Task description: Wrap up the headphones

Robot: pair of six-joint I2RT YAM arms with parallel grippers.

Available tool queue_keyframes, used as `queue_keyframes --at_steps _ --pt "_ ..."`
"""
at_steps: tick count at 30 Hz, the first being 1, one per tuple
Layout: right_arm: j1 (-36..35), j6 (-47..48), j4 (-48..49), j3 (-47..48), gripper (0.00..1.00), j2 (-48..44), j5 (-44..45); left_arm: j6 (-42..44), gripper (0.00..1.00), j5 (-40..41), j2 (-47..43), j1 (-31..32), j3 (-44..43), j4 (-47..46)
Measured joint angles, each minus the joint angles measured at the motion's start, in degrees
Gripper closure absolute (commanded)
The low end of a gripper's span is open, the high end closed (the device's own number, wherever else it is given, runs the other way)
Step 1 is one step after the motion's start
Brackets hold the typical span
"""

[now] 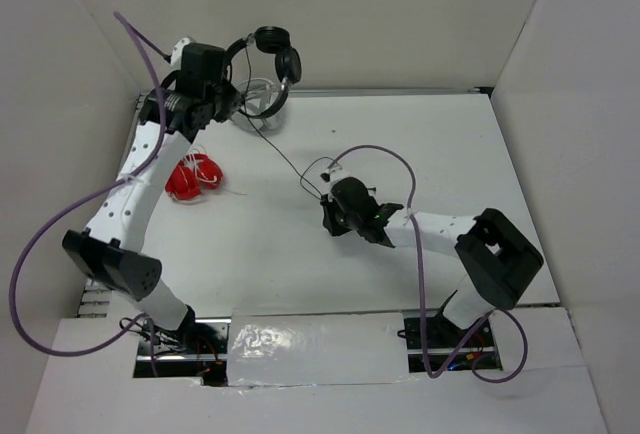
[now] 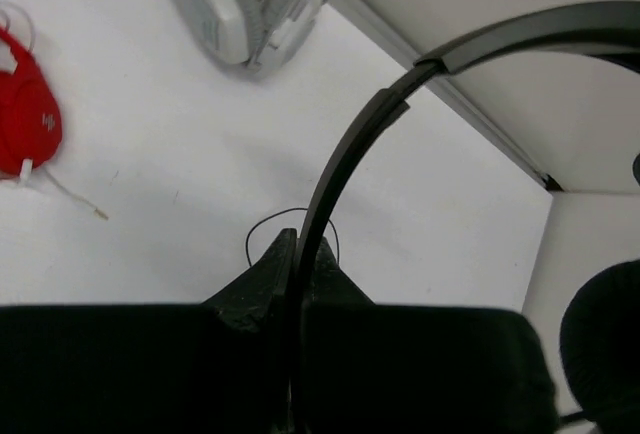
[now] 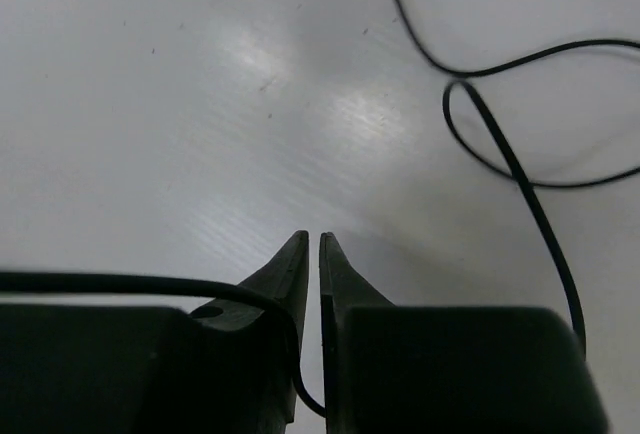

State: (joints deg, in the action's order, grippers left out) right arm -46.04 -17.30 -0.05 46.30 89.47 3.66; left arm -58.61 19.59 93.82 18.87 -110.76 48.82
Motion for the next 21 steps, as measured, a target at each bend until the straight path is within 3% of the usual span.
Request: queue_keyframes --at_steps 3,8,13,21 --pt "5.2 0.6 7.2 -3.7 1.00 -1.7 -4.4 5.6 1.00 -3.9 -5.6 -0.6 5.7 -6.5" --pt "13.4 2.0 14.0 -3.9 1.00 -0.9 -11.2 13.7 1.00 -12.4 -13.1 -1.2 13.5 -13.3" --pt "17.7 2.3 18.6 -1.3 1.00 4.2 -16.7 18.3 1.00 -17.9 -16.1 -1.4 13.9 -16.0" --pt "18.6 2.1 20.7 -1.4 1.00 6.0 -17.2 20.8 1.00 -16.9 -19.0 -2.0 13.9 -16.3"
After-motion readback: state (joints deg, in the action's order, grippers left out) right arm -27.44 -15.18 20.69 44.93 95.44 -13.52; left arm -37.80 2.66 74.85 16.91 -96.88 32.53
